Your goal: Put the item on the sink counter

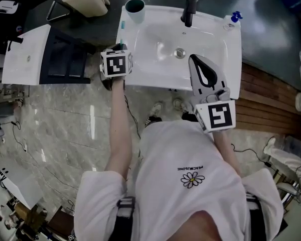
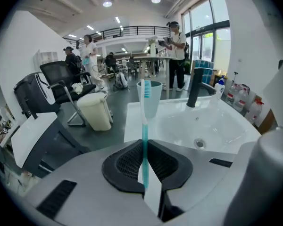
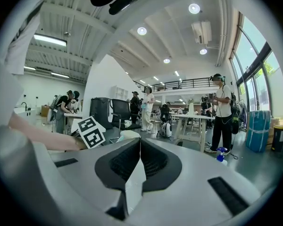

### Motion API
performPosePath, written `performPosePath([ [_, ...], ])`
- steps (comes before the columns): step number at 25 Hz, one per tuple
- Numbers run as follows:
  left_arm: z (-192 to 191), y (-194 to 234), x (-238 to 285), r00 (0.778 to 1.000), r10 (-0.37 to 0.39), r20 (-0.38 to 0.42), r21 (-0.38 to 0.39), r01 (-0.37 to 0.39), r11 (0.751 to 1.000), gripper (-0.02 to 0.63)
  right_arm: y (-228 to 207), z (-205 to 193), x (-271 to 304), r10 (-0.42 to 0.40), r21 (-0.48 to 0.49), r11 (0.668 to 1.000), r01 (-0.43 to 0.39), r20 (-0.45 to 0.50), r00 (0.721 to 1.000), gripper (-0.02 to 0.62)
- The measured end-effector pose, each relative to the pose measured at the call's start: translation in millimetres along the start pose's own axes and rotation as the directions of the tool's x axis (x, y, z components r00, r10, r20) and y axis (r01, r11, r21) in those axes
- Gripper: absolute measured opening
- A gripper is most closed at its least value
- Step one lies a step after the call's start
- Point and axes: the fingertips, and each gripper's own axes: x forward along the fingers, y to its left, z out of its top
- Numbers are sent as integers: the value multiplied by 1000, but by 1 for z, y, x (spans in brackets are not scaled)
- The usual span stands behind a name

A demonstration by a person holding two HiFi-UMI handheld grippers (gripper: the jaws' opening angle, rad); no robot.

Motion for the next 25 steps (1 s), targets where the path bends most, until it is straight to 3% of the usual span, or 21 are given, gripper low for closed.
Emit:
performPosePath([
  [8, -19, 2, 23, 998, -25, -62, -44, 22, 999, 38, 4, 0, -4, 0, -3, 1000, 0, -1, 1000, 12],
  [25, -19, 11, 53, 988, -29, -148, -9, 28, 1000, 38, 3, -20, -9, -9, -3, 1000, 9, -33, 999, 12],
])
